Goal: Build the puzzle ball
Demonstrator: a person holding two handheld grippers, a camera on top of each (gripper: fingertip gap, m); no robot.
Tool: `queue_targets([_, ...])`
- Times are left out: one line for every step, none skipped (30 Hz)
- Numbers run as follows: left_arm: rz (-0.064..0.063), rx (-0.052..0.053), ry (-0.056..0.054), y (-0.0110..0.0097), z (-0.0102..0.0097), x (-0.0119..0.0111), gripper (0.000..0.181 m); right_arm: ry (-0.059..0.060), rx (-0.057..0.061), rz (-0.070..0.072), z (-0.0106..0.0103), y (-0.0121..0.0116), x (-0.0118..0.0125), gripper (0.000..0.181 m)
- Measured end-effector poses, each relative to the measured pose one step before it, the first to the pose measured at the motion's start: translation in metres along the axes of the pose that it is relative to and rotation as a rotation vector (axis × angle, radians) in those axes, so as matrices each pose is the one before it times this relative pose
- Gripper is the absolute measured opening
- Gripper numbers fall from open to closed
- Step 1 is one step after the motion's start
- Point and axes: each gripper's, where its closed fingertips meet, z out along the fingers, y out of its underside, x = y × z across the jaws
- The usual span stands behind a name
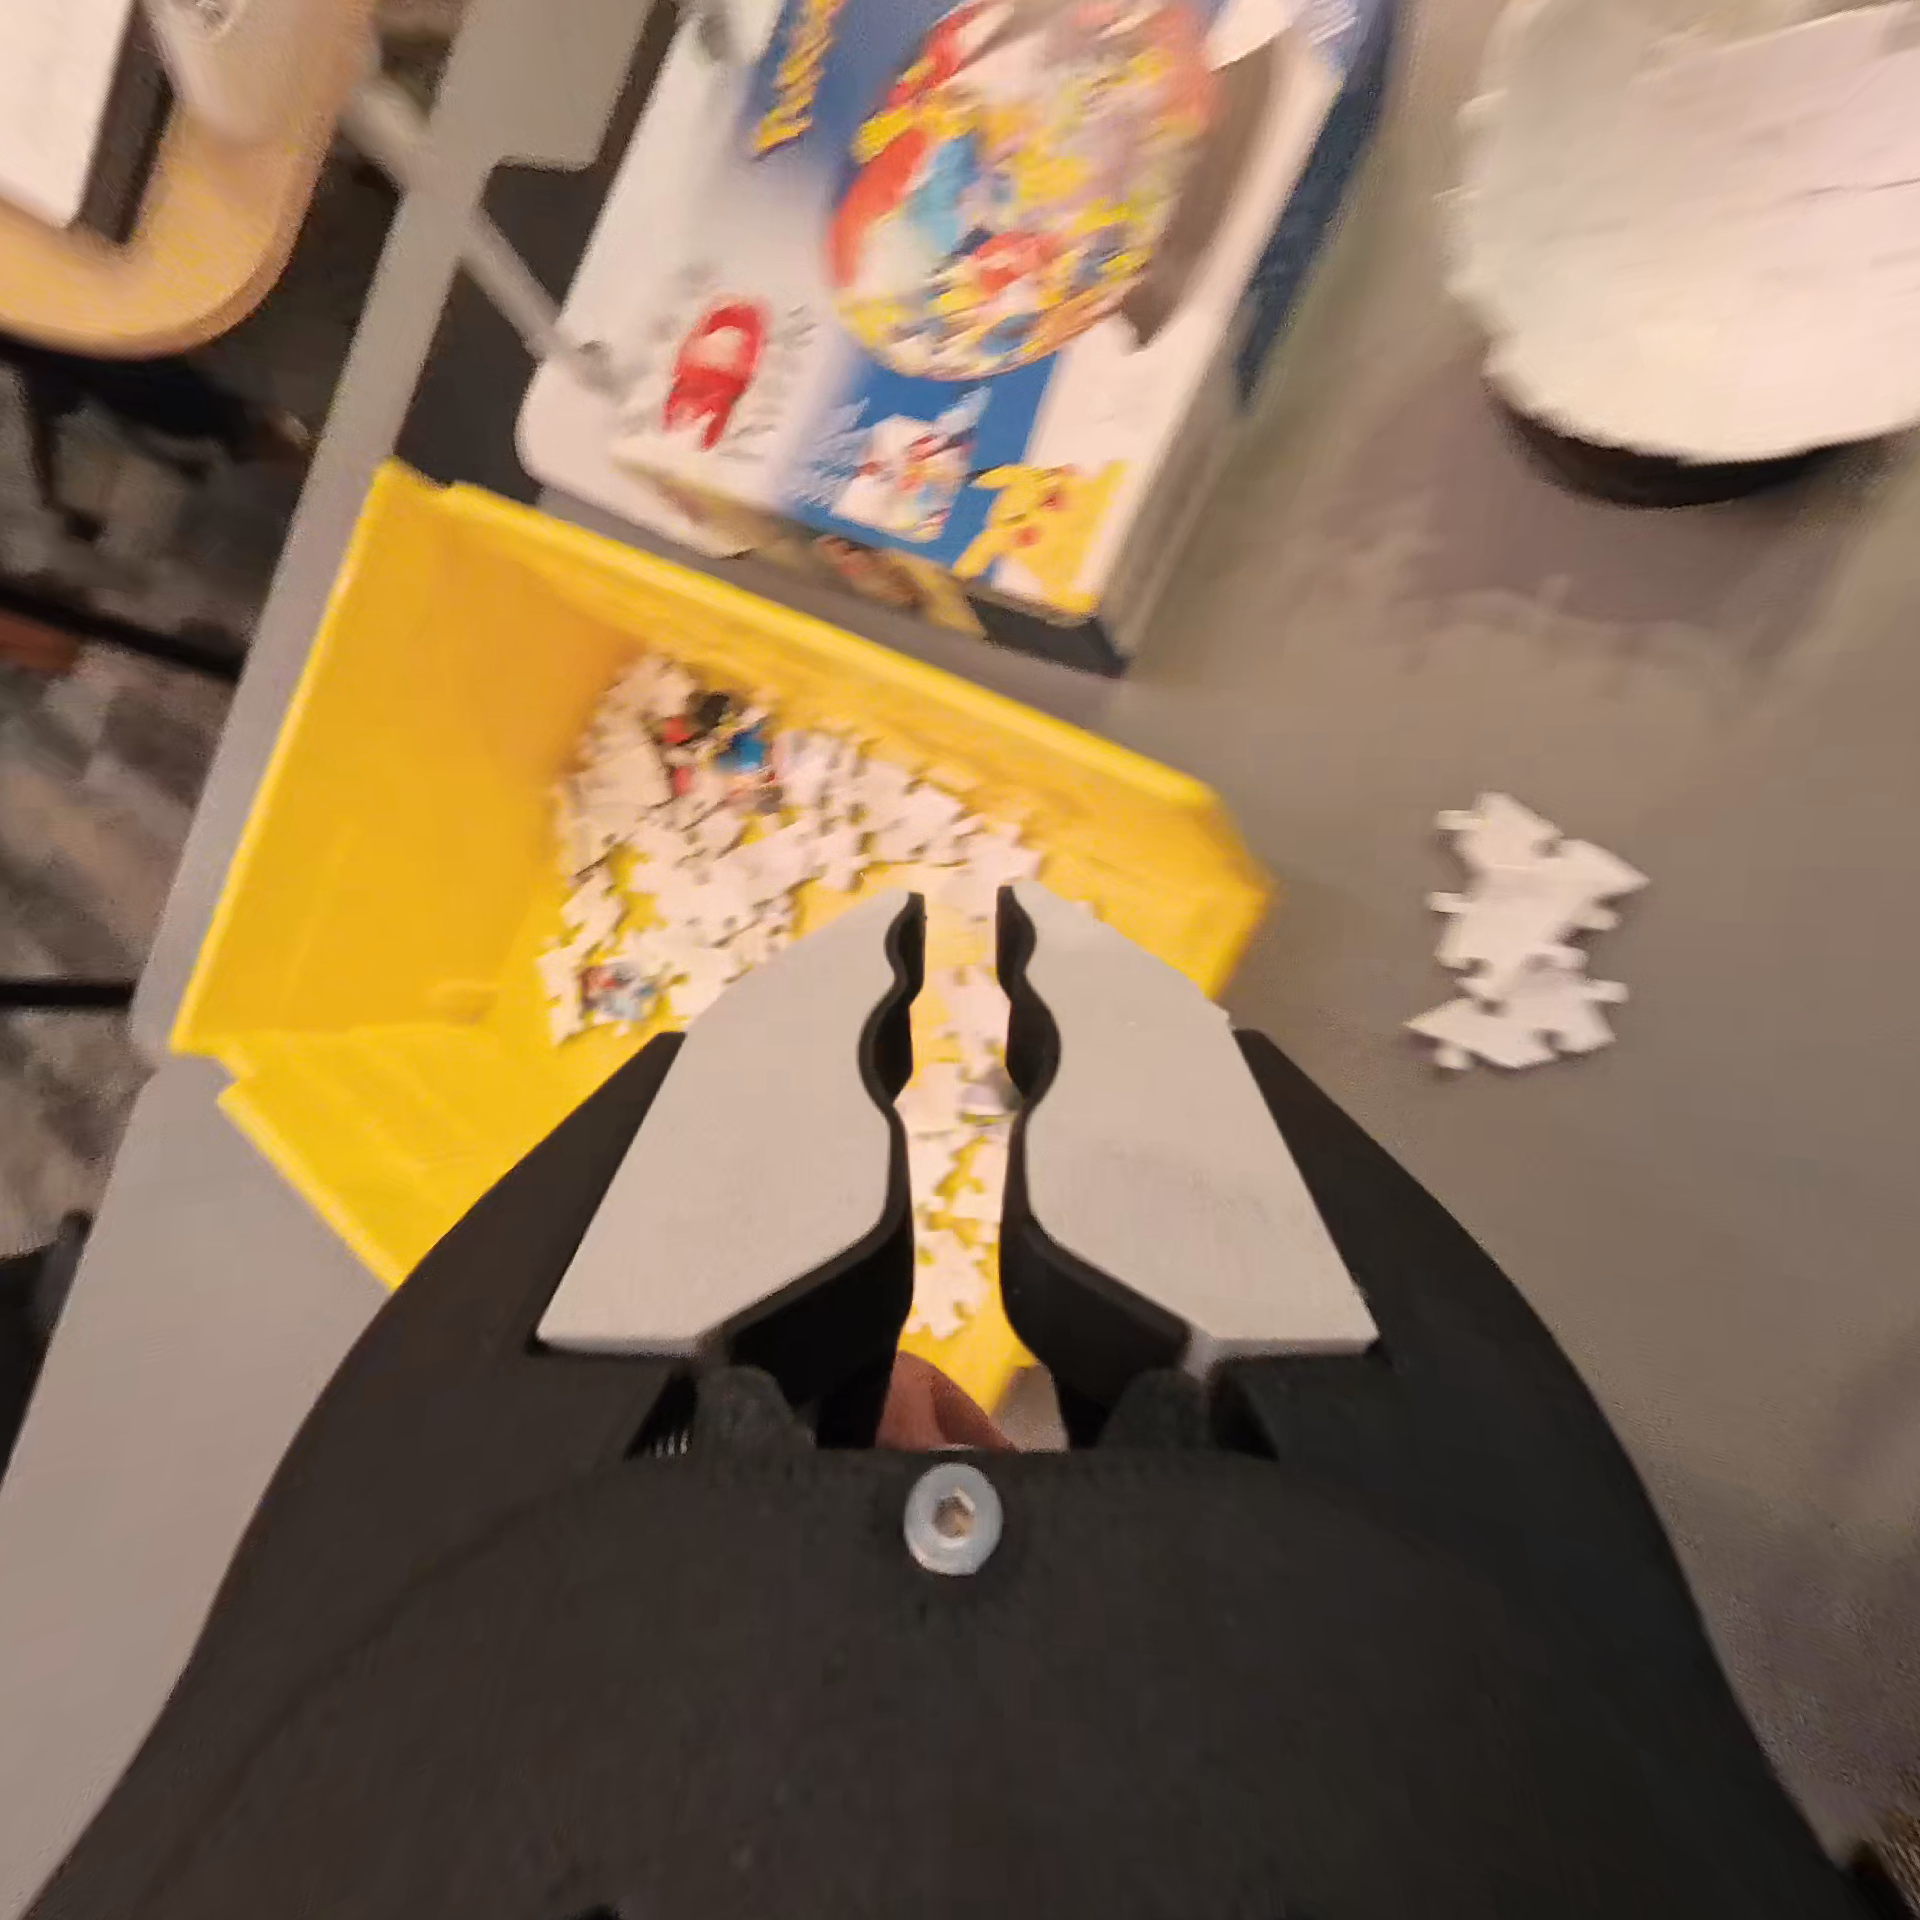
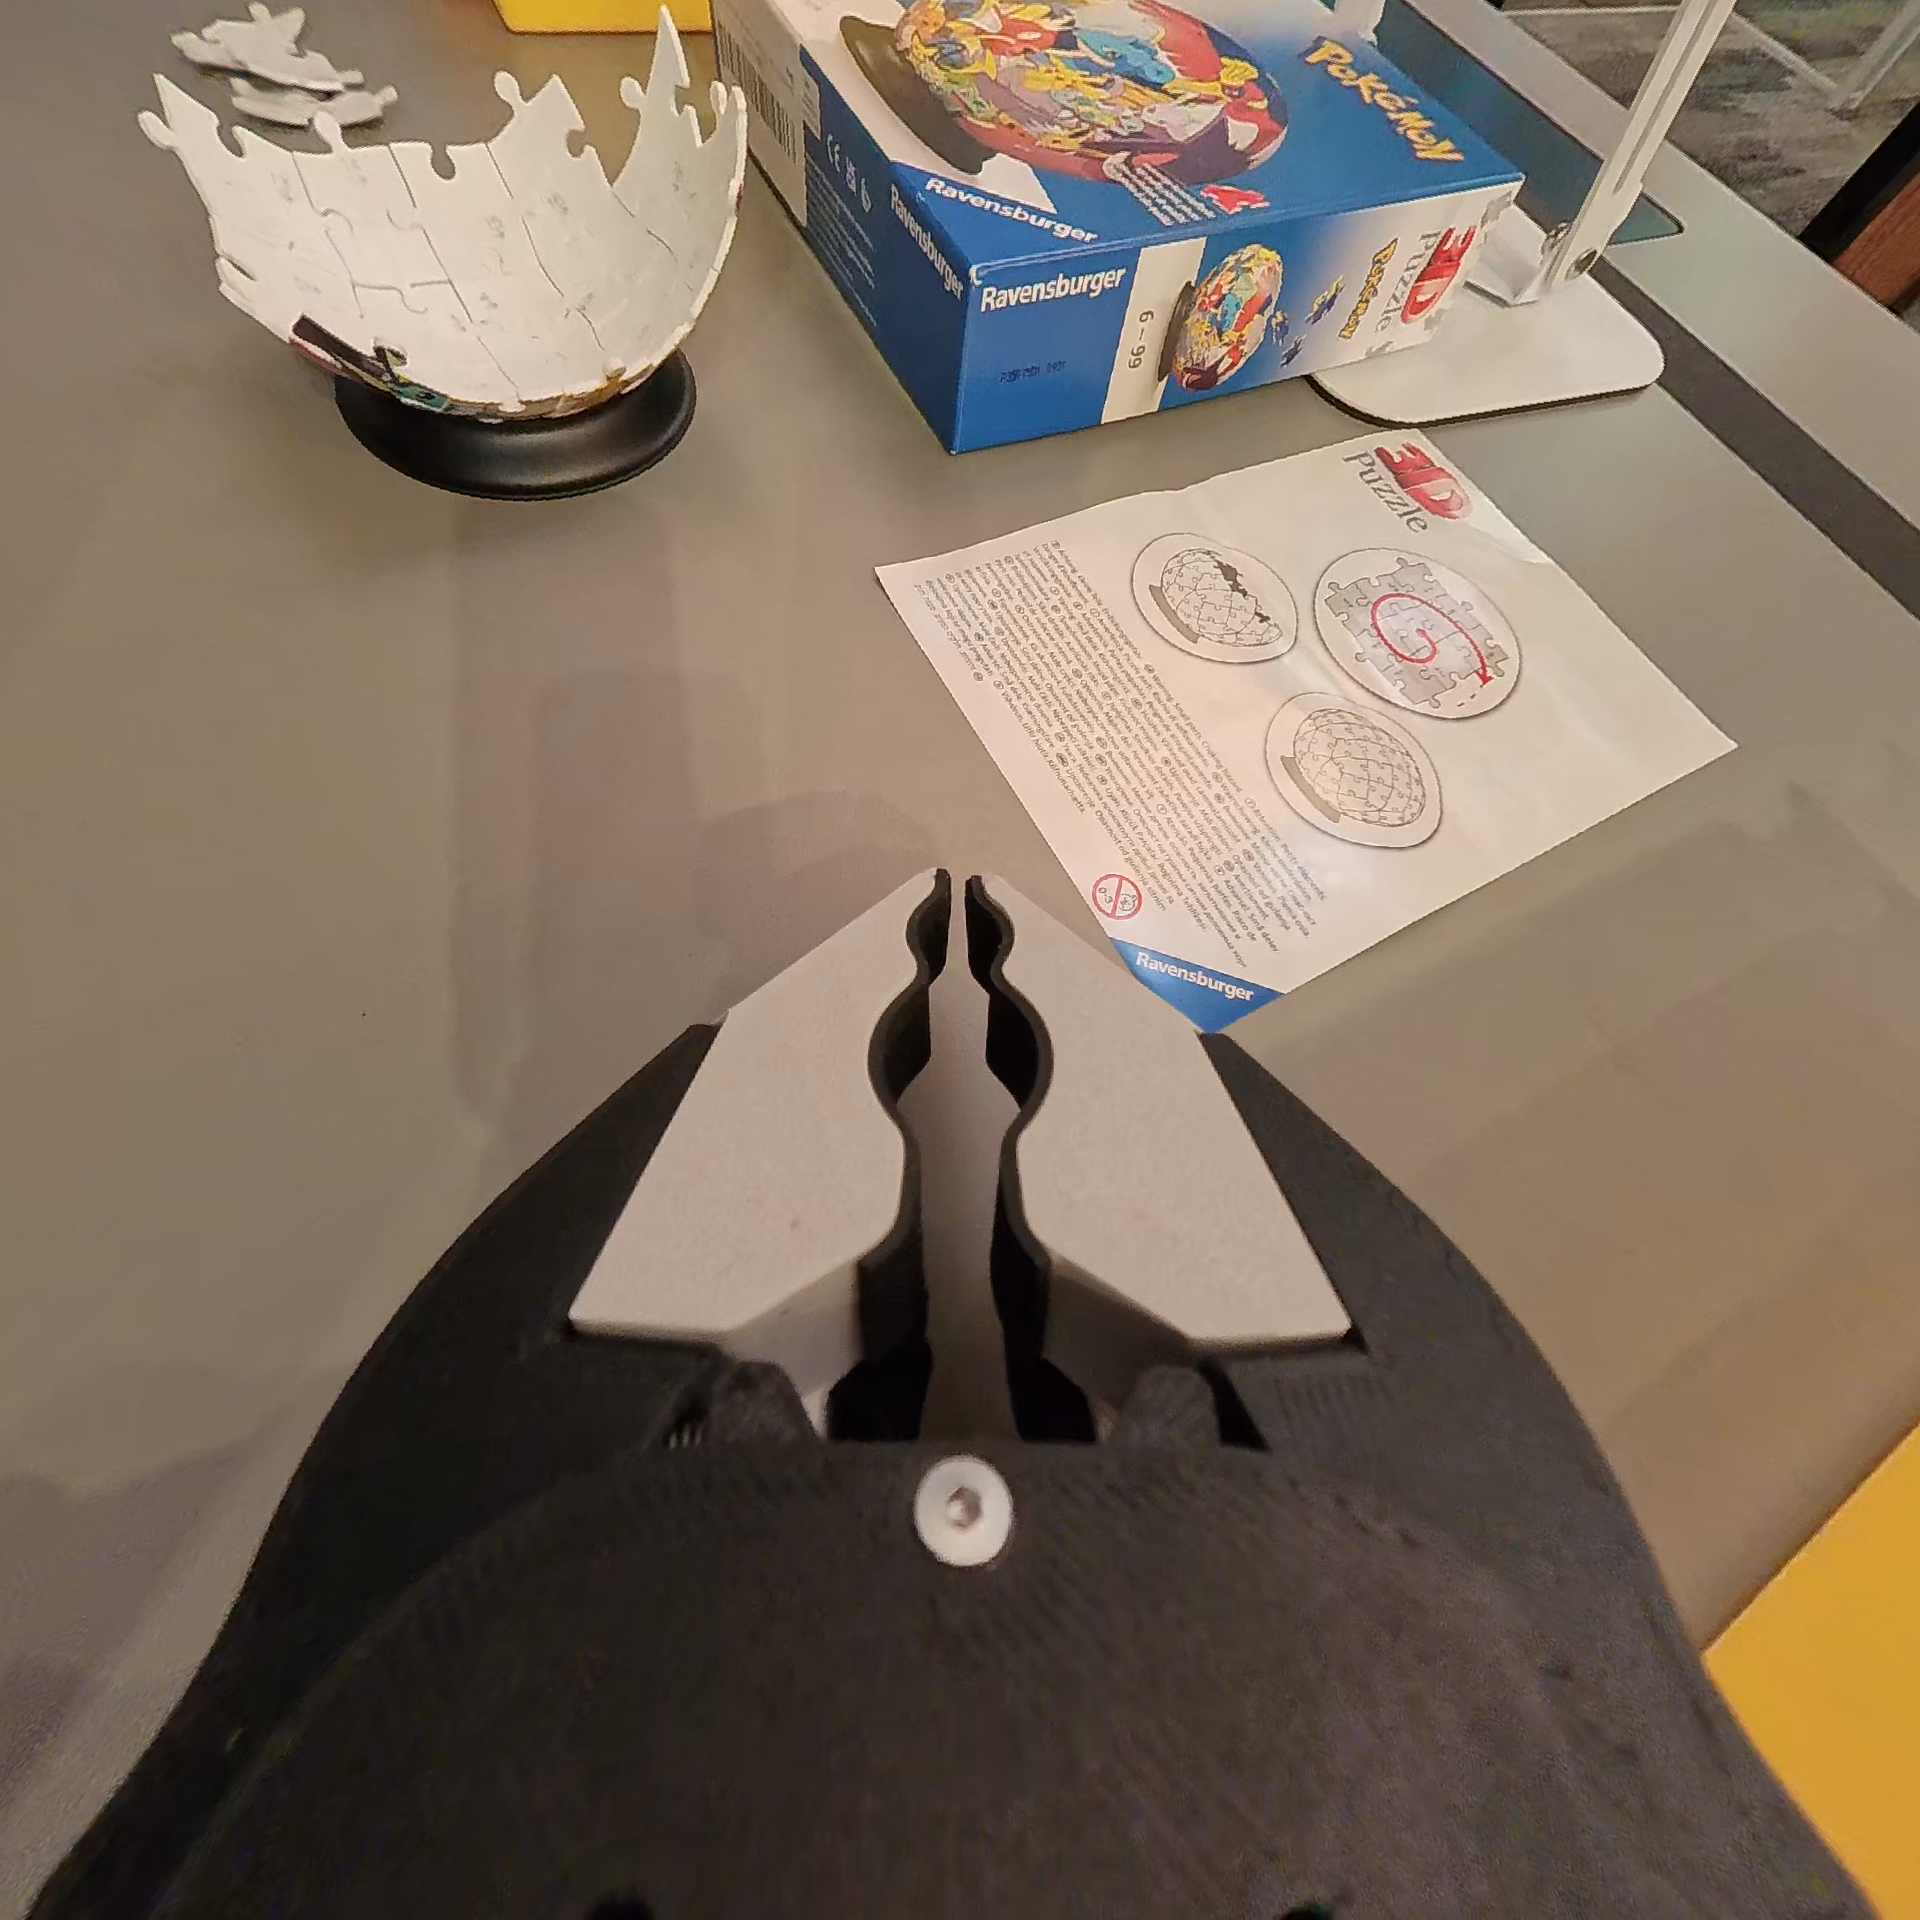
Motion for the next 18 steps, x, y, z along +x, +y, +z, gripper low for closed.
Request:
queue_targets([-0.0156, -0.0267, -0.0115, 0.00608, 0.00884, -0.01154, 0.014, 0.0005, 0.0009, 0.0001, -0.0001, -0.00013, 0.0001, 0.001])
queue_targets([-0.0169, -0.0331, 0.0153, 0.00646, 0.01113, -0.0065, 0.018, 0.0008, 0.0014, -0.0004, -0.00011, -0.0002, 0.00004, 0.001])
queue_targets([-0.0112, -0.0325, -0.0028, 0.0058, 0.01219, -0.00819, 0.021, 0.001, 0.0016, -0.0007, -0.00016, -0.0002, 0.00005, 0.001])
queue_targets([-0.0047, -0.0239, -0.0076, 0.00454, 0.01257, -0.00768, 0.021, 0.0004, 0.0011, -0.0004, -0.00012, -0.00016, -0.00001, 0.001])
queue_targets([-0.0065, -0.0247, 0.0205, 0.00442, 0.01281, -0.00264, 0.023, -0.0004, 0.0003, 0.0006, -0.00002, -0.00001, -0.00002, 0.001])
queue_targets([-0.0027, -0.0244, 0.012, 0.00383, 0.01182, -0.00274, 0.026, -0.0004, 0.001, 0.0005, -0.00003, -0.00018, 0.00001, 0.001])
queue_targets([0.0109, -0.0145, -0.0115, 0.00204, 0.01023, -0.00426, 0.027, 0.0001, 0.0023, 0.0001, -0.00025, -0.00029, 0.00003, 0.001])
queue_targets([0.0068, -0.0203, -0.001, 0.00244, 0.00965, -0.00173, 0.027, -0.0003, 0.0022, 0.0012, -0.00026, -0.00024, 0.00013, 0.001])
queue_targets([-0.0043, -0.0405, 0.0047, 0.0052, 0.00937, -0.0014, 0.028, -0.0009, 0.0019, 0.0019, -0.00021, -0.00023, 0.00005, 0.001])
queue_targets([0.0034, -0.0405, -0.0218, 0.00575, 0.0078, -0.00515, 0.031, -0.0004, 0.0024, 0.001, -0.00026, -0.00039, 0.00005, 0.001])
queue_targets([0.0051, -0.0264, -0.0205, 0.00429, 0.00596, -0.00433, 0.031, 0.0001, 0.0031, -0.0001, -0.00034, -0.00033, -0.00007, 0.001])
queue_targets([-0.006, -0.0276, 0.0065, 0.00456, 0.0048, -0.00017, 0.031, -0.0001, 0.0034, 0.0002, -0.00029, -0.00038, 0.00003, 0.001])
queue_targets([-0.0095, -0.0268, 0.001, 0.00474, 0.00413, -0.0009, 0.031, -0.0004, 0.0034, 0.0012, -0.00042, -0.00038, 0.00009, 0.001])
queue_targets([-0.0042, -0.0215, -0.0166, 0.00416, 0.00298, -0.00329, 0.031, -0.0001, 0.0036, 0.0018, -0.00034, -0.00045, 0.00015, 0.001])
queue_targets([0.0005, -0.0127, -0.0046, 0.00299, 0.00205, -0.00138, 0.03, 0.0003, 0.0038, 0.0015, -0.0004, -0.00044, 0.00017, 0.002])
queue_targets([-0.0089, -0.0097, 0.0104, 0.00248, 0.00212, 0.00065, 0.029, 0.0002, 0.0032, 0.0012, -0.00037, -0.00039, 0.00022, 0.002])
queue_targets([-0.0132, -0.0073, 0.0122, 0.00222, 0.00235, 0.00064, 0.028, 0.0001, 0.0023, 0.001, -0.00022, -0.0003, 0.00011, 0.002])
queue_targets([-0.0046, -0.0005, 0.0094, 0.00163, 0.00228, 0.00048, 0.025, 0.0003, 0.0019, 0.0005, -0.00023, -0.00016, 0.00002, 0.002])
